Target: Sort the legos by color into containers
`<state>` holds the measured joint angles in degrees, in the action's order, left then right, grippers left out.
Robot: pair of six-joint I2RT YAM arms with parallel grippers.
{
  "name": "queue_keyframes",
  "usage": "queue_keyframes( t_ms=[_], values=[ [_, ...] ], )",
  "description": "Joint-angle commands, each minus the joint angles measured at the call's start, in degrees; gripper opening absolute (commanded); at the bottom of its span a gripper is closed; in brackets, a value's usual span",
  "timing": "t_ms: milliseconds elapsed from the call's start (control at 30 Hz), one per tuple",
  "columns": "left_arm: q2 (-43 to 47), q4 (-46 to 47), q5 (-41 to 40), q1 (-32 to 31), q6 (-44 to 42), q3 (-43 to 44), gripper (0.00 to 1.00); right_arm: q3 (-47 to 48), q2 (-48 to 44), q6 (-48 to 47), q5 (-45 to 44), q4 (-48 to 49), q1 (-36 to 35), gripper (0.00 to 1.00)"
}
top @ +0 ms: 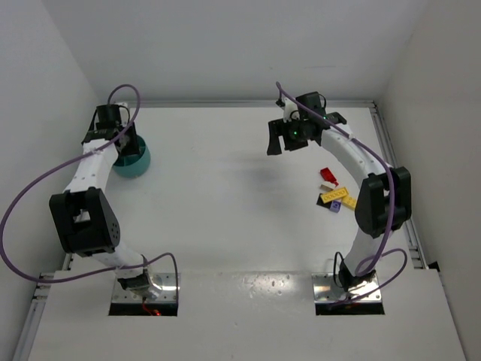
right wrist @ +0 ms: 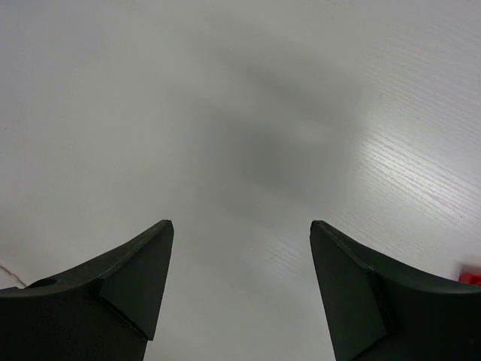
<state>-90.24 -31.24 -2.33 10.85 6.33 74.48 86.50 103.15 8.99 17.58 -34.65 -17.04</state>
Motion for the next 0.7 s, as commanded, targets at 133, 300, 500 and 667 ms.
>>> queue_keyframes(
  t_ms=[133,300,500,667],
  values=[
    [-0.9,2.9,-3.0,-0.3,0.5,-0.3,0.13,3.3,0.8,-0.6,0.3,-0.1,0.1,0.74],
    [-2.1,4.0,-3.6,-0.3,0.5,-0.8,0.15,3.3,1.3,-0.6,0.9,-0.1,0.1,0.74],
    [-3.8,4.5,-4.2,-0.3,0.5,-0.8,0.19,3.9,1.9,-0.6,1.4,-0.6,0.1,0.74],
    [-3.8,5.7,-4.2,-0.3,0.0,-1.4,0.33,3.9,2.4,-0.6,1.4,-0.6,0.1,0.74]
  ],
)
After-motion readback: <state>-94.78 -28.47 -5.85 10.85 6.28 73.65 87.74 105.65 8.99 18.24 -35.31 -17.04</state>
